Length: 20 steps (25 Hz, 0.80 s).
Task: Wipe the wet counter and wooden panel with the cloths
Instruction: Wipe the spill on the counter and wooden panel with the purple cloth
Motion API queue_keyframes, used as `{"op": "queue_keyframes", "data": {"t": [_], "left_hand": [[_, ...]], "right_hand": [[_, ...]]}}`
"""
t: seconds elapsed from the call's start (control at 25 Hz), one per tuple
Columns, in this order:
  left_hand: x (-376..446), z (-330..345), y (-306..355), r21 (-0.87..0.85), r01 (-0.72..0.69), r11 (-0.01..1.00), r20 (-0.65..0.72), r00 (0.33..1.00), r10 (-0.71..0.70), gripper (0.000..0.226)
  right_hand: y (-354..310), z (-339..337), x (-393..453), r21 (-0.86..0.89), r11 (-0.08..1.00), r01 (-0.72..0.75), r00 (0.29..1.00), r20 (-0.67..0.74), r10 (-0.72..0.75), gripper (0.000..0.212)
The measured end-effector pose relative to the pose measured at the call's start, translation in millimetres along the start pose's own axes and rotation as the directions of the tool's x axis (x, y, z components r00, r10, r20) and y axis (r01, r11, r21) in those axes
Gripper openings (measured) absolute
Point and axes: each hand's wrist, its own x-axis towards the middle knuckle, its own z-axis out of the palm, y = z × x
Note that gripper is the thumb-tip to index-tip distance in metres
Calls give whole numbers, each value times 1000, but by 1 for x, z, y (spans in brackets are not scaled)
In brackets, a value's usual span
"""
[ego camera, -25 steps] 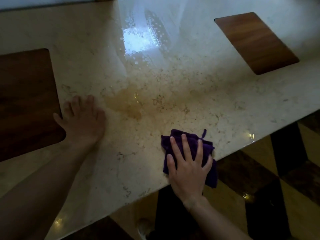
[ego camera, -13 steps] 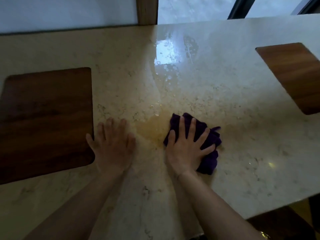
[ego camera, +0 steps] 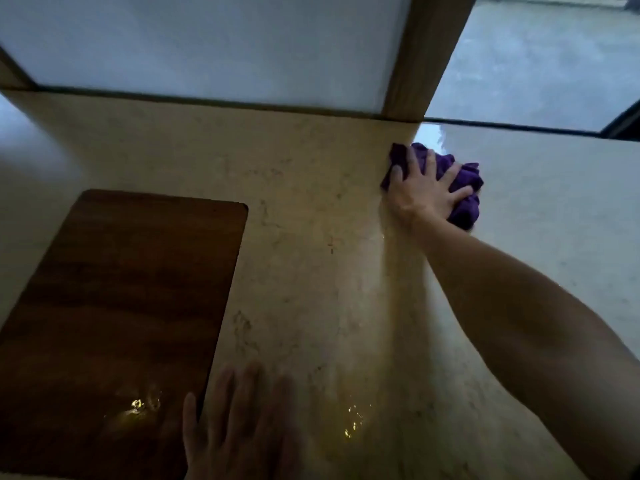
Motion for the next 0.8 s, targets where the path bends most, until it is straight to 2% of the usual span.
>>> {"op": "queue_keyframes", "data": {"t": [0.12,0.24,0.32,0.4,0.52,0.6,0.8], "left_hand": [[3,13,-1,74,22,997,-46,999,-18,49],[-2,15,-3,113,-29,993,-1,1000,30,57],[-5,13,-5,75,-44,996,43,998,41,60],[-3,7,-5,-1,-31,1000,80,996,31,64],[-2,0,-1,-57,-13,998,104,994,19,61],[0,-4,-3,-92,-4,996,146,989,18,60],[3,-6,-8,-129,13,992,260,965,21,60]], "right_hand": [[-27,-4,54,-4,996,89,996,0,-89,57],[-42,-3,67,-27,986,166,986,-2,-166,57],[-42,-2,64,-42,972,230,973,8,-230,57],[-40,-1,51,-68,923,380,925,28,-379,56],[-33,3,9,-103,792,601,799,106,-592,53],[-20,8,-31,-101,731,675,738,116,-665,52],[29,14,-155,-84,706,703,709,159,-687,51]]}}
